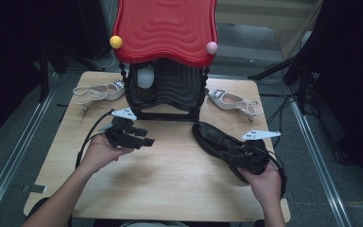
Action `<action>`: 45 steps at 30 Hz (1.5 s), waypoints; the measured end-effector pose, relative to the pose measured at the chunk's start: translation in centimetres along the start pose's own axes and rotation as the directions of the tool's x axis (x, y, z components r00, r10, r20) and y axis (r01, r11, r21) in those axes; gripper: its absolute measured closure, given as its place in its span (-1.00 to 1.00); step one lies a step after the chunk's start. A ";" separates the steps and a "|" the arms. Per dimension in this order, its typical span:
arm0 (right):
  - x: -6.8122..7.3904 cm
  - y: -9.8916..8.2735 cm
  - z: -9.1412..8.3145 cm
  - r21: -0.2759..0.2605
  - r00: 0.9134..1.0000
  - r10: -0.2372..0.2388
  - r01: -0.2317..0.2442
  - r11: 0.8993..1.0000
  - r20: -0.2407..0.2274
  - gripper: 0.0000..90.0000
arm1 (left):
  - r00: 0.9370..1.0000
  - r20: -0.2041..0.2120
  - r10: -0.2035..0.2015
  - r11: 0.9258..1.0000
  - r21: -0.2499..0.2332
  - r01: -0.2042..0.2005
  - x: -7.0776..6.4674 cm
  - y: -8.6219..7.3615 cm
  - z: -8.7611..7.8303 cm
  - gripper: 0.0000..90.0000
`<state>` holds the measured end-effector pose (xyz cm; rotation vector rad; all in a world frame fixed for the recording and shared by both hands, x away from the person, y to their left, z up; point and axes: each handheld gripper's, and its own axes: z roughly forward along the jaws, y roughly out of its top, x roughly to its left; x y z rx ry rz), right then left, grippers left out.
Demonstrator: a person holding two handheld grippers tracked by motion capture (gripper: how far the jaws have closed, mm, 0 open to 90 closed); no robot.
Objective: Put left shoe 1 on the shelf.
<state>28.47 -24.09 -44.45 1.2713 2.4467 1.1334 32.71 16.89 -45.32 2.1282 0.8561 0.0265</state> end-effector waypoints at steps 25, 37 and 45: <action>-1.6 -0.1 4.5 0.177 0.996 0.053 -0.065 0.982 0.071 0.54 | 0.999 0.030 -0.029 0.999 -0.025 0.030 0.6 -0.7 0.2 0.21; -0.9 0.7 3.7 0.141 0.995 0.094 -0.090 0.986 -0.022 0.82 | 0.998 0.009 -0.054 0.998 -0.032 0.054 0.8 -1.6 -0.2 0.14; 2.2 2.1 4.7 0.157 0.996 0.031 -0.018 0.987 -0.078 0.80 | 0.999 -0.001 -0.050 0.998 -0.029 0.050 0.6 -2.1 -0.2 0.14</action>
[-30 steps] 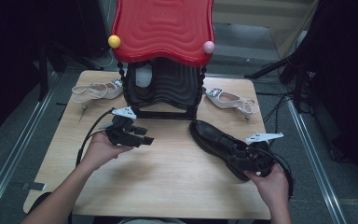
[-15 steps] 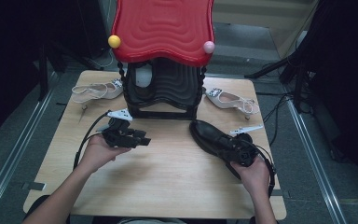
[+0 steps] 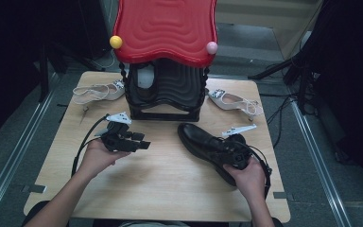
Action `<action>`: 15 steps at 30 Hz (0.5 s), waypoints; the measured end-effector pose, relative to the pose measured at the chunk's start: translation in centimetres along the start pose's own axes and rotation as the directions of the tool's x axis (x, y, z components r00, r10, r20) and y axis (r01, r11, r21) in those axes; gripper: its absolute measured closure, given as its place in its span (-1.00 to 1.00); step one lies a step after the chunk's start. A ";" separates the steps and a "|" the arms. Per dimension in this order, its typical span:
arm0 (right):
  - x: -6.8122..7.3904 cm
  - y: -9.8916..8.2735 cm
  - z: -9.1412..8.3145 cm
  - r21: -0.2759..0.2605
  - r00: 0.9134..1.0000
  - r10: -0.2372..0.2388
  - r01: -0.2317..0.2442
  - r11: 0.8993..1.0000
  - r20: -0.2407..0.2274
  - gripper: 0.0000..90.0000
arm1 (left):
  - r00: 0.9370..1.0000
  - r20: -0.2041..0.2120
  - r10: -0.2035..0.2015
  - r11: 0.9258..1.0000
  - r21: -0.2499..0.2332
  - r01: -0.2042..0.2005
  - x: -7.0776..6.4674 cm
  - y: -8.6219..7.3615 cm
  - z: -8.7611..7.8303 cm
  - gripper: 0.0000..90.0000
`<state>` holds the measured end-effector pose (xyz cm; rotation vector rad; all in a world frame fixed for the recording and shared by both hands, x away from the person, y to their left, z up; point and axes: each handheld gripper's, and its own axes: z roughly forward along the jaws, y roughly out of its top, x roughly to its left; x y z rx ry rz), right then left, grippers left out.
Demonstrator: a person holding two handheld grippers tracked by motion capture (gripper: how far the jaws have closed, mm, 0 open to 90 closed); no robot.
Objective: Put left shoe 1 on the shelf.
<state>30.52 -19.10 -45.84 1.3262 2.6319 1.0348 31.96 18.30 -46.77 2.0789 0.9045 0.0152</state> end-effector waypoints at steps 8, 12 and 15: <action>2.4 1.8 2.2 0.020 0.997 -0.067 0.068 0.997 -0.042 0.79 | 1.000 0.014 0.027 0.999 -0.017 -0.027 -0.3 -0.5 -0.7 0.48; 3.4 2.8 3.2 0.032 0.995 -0.084 0.086 0.996 -0.058 0.79 | 1.000 0.011 0.013 0.999 -0.038 -0.012 -0.1 -0.9 -1.3 0.55; 4.1 3.7 4.1 0.045 0.993 -0.099 0.102 0.994 -0.066 0.79 | 1.000 0.005 0.007 0.999 -0.052 -0.006 -0.1 -1.0 -1.7 0.63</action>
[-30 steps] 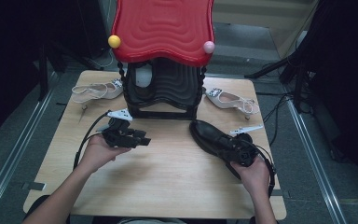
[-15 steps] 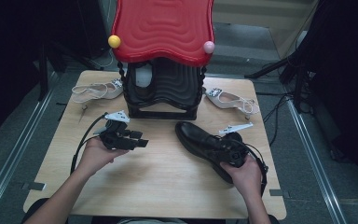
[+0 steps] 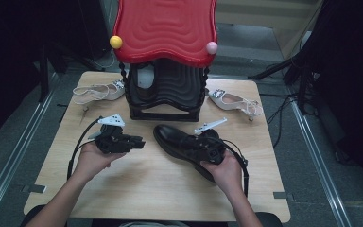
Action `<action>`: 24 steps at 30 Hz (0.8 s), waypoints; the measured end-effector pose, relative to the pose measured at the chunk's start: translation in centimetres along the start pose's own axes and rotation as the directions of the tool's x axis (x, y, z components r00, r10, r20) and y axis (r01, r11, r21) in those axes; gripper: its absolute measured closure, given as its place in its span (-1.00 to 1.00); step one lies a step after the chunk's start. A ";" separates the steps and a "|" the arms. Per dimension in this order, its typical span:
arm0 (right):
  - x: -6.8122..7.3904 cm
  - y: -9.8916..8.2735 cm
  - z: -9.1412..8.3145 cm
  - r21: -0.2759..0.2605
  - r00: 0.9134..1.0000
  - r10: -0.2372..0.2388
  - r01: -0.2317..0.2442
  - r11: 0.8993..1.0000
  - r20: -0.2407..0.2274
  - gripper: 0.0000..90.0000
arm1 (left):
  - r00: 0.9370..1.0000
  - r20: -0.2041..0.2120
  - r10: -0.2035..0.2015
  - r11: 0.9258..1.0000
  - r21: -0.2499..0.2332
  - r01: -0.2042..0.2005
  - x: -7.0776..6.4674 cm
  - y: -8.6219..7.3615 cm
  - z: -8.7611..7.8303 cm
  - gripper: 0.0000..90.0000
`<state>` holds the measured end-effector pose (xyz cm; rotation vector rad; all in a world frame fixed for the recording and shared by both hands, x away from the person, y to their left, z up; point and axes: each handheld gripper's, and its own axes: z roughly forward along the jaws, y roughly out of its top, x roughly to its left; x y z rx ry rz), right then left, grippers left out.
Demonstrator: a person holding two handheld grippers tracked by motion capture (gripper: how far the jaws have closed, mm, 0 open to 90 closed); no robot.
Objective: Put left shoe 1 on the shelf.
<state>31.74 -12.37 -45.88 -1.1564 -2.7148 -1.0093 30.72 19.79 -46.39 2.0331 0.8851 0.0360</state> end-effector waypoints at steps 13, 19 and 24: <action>1.8 1.9 3.7 -0.017 1.000 -0.017 0.016 1.000 -0.009 0.79 | 1.000 -0.026 -0.005 1.000 -0.002 0.005 0.1 -0.3 0.3 0.61; 2.3 1.5 3.9 -0.022 1.000 -0.020 0.020 1.000 0.007 0.71 | 0.999 -0.025 -0.021 1.000 -0.010 0.021 0.2 -0.4 0.3 0.61; 1.8 1.0 3.1 -0.052 0.999 -0.019 0.017 0.998 -0.033 0.59 | 0.999 -0.038 -0.006 1.000 0.016 0.006 0.0 -0.4 0.7 0.68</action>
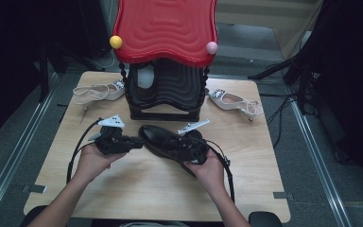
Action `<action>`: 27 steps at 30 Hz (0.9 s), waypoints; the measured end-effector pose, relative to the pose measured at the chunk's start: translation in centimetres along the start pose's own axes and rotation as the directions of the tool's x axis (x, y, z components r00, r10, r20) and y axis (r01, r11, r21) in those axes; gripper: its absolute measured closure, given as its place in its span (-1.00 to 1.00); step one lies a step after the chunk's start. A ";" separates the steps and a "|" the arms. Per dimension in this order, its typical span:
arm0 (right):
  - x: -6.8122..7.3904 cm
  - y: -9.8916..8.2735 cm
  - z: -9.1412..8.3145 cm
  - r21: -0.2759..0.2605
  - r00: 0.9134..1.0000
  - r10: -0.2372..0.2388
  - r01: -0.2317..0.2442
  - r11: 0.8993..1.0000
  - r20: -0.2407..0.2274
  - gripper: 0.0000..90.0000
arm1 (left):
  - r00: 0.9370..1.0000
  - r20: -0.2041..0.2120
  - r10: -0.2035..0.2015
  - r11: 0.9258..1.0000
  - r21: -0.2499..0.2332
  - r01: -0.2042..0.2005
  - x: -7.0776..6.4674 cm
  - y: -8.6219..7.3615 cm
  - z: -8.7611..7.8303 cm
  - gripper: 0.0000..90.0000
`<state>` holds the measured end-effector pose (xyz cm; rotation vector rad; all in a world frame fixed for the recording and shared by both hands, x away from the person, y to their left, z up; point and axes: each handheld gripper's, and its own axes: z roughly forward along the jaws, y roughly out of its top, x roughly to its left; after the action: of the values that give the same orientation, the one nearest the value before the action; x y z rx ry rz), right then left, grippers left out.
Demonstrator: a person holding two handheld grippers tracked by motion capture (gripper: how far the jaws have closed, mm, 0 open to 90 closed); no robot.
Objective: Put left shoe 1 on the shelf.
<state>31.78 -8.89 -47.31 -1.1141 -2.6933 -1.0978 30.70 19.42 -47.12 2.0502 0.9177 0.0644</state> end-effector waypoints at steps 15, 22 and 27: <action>-2.6 -1.3 -6.4 -0.067 0.996 -0.006 0.012 0.998 0.086 1.00 | 1.000 0.021 0.013 1.000 0.006 -0.014 -0.6 1.0 1.1 0.92; -5.4 -1.6 -6.8 -0.111 0.992 0.047 -0.034 0.993 0.116 1.00 | 1.000 0.008 0.019 1.000 -0.001 -0.019 -1.7 1.2 2.5 0.94; -6.9 -2.0 -6.0 -0.098 0.987 0.093 -0.080 0.992 0.131 1.00 | 1.000 0.017 -0.002 1.000 0.003 0.002 -2.2 0.4 3.6 0.93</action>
<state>34.33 -17.83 -45.85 -1.3538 -2.6873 -1.1850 30.60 15.37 -48.48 2.0495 0.9098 0.0452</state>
